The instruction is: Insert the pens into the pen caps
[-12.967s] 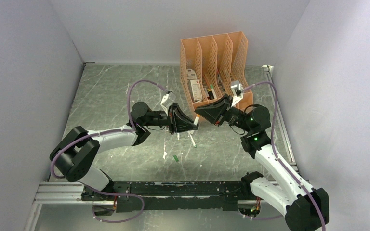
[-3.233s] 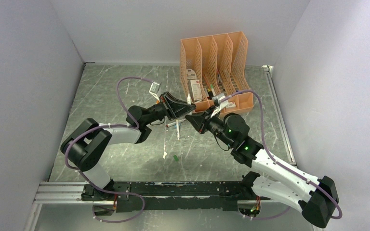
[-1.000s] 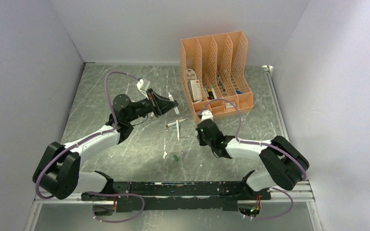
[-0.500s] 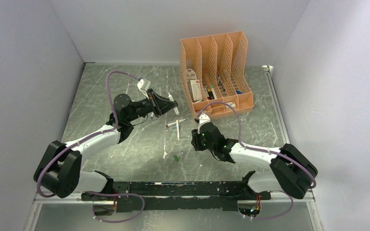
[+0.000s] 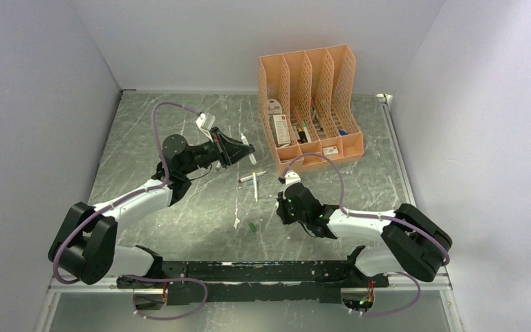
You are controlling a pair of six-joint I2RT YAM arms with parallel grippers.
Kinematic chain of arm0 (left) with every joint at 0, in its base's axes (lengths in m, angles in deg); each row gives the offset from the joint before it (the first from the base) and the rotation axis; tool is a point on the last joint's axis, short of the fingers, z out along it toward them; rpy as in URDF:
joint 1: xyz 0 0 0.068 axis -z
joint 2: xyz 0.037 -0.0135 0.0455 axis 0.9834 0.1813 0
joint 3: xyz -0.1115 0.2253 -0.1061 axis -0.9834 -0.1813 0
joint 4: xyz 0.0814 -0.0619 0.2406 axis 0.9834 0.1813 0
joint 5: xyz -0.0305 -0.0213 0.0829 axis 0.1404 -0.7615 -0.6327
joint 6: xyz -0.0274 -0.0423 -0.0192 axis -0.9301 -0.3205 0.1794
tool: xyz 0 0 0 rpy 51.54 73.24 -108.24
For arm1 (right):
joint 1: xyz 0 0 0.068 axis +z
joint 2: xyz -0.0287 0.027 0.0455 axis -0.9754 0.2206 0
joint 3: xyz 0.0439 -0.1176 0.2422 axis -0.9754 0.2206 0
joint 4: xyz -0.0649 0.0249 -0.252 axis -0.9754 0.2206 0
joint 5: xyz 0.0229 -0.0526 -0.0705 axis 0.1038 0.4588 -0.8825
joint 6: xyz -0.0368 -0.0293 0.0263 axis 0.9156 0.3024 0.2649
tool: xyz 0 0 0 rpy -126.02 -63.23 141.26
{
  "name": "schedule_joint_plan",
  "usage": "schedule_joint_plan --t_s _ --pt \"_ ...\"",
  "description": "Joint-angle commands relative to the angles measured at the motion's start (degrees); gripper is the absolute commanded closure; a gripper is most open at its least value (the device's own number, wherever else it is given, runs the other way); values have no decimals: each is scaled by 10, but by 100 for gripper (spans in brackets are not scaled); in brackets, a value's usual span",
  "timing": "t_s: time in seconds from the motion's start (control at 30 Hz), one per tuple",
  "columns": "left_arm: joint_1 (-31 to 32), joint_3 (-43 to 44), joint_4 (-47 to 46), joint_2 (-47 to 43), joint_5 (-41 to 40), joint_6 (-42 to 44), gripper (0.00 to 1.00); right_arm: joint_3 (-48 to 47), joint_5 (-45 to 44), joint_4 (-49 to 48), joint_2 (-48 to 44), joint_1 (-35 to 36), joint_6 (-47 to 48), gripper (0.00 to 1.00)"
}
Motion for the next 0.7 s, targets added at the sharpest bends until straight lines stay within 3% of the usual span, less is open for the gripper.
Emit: schedule_joint_plan --t_s 0.0,0.2,0.4,0.67 --pt "-8 0 -9 3 17 -2 93 11 -19 -6 -6 2 -17 100" --pt "-10 -4 -15 5 19 -6 93 -12 -74 38 11 2 -20 100" --pt "-13 -9 0 -9 17 1 93 -5 -93 22 -3 1 -21 100" --pt "-19 -12 8 -16 19 4 93 -36 -98 2 56 -4 -2 100"
